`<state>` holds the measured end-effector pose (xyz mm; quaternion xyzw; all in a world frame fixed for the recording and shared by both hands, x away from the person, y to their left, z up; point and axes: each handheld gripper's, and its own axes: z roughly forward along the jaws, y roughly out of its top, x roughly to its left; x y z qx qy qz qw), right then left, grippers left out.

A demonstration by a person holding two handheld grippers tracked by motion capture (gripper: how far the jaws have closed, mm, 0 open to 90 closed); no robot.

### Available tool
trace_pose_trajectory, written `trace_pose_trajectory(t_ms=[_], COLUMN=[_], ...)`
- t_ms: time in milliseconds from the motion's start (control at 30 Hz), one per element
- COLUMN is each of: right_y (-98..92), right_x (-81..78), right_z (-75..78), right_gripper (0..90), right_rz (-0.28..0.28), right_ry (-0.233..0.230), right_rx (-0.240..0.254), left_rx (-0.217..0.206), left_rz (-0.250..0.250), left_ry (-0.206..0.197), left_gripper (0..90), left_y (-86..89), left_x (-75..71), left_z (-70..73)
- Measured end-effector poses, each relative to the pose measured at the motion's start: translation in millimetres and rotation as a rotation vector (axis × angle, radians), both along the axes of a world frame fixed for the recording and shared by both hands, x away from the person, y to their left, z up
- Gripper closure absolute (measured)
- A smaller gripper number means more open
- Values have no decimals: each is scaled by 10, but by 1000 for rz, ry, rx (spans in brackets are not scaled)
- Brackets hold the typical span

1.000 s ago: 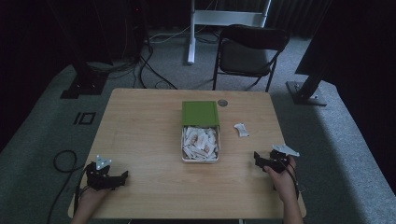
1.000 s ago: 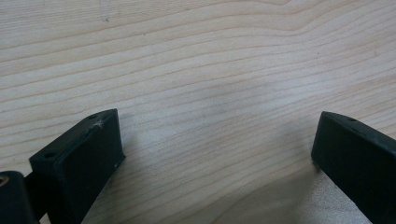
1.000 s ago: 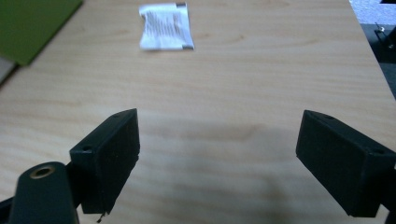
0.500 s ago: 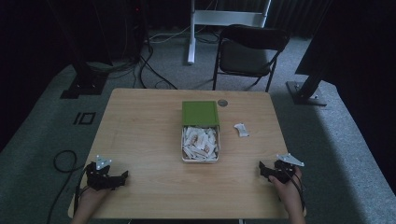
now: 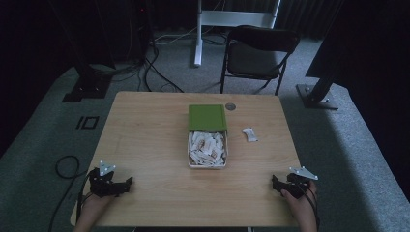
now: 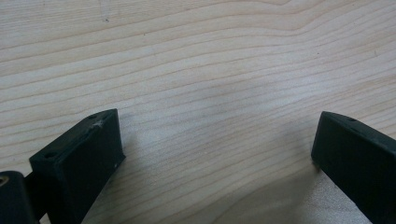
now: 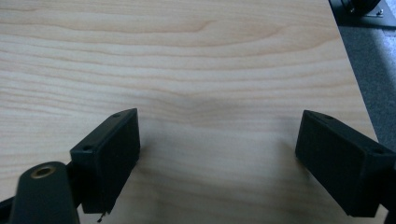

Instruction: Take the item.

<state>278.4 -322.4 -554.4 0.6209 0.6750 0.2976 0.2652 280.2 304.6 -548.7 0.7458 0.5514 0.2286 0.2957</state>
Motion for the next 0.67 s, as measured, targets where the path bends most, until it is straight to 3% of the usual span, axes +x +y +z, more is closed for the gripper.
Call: trace_pose_trajectory(t_ms=[667], right_y=[-35], right_x=[-42], right_z=[-4], right_gripper=[129], right_rz=[-1], right_ry=[3], right_rx=[9], left_rx=[1], left_rz=[0], left_ry=[0], left_gripper=[28], left_y=[0], left_x=[0], left_z=[0])
